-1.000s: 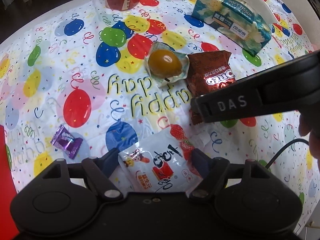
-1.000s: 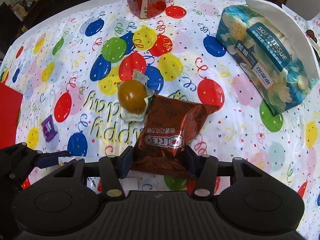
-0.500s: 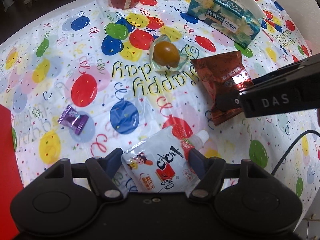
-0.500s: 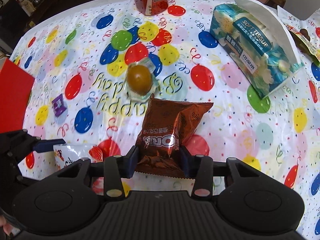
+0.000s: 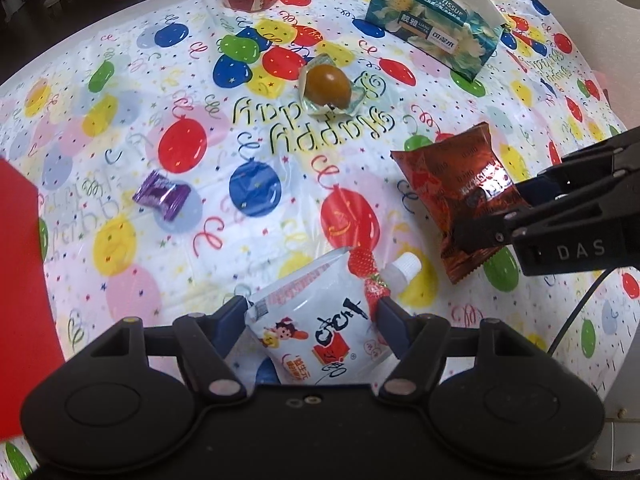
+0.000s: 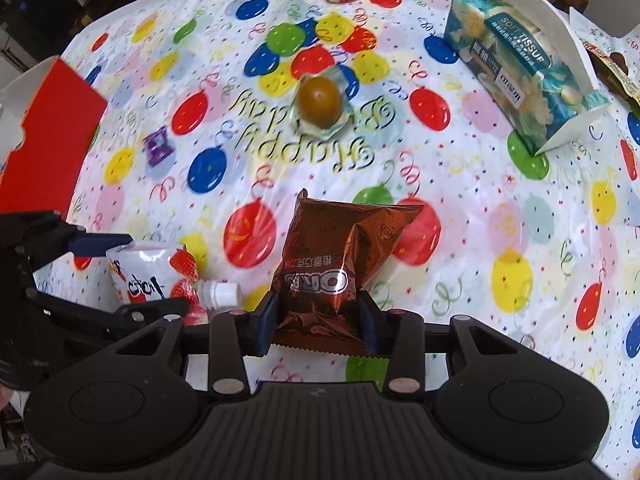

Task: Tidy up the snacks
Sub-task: 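Grasp the white squeeze pouch with the left tool while the right tool grasps the brown Oreo bag, then carry the white pouch with the left tool while the right tool carries the Oreo bag over the box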

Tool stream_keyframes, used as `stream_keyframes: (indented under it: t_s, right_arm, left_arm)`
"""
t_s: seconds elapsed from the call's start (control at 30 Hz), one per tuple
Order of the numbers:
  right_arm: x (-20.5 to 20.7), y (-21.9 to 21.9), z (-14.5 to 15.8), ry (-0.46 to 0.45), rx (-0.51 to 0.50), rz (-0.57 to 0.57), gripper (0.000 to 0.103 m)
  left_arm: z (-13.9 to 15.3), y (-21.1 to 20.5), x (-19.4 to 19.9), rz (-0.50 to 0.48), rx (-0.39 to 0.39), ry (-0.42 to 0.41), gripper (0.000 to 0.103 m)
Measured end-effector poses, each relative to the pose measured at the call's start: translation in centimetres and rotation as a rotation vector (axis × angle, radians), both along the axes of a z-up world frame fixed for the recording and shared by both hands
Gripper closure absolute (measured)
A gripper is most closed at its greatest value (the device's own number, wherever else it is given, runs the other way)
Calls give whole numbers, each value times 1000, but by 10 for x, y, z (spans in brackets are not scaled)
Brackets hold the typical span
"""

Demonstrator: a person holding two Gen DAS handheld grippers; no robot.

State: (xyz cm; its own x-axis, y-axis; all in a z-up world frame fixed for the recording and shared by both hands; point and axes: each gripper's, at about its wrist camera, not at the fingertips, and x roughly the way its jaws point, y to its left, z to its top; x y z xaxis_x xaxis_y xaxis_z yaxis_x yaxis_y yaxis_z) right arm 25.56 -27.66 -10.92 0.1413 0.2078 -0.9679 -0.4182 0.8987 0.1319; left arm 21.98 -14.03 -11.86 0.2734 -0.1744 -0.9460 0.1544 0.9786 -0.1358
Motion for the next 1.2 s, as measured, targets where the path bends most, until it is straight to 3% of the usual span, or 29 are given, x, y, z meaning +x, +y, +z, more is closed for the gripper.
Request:
stream_keyframes:
  t_s: [1.1,1.17,1.2]
  right_arm:
    - [-57,40,18,11,-25,56,64]
    - [-59,43,18,14,-27,51,64]
    - [-60,46,19,13,-30,50,64]
  left_arm:
    - [21,70,-54,58,-82,-43,39]
    - [21,76,-57,58,-85,-46,49]
    - [20,79,-57,58,-97,-37,49]
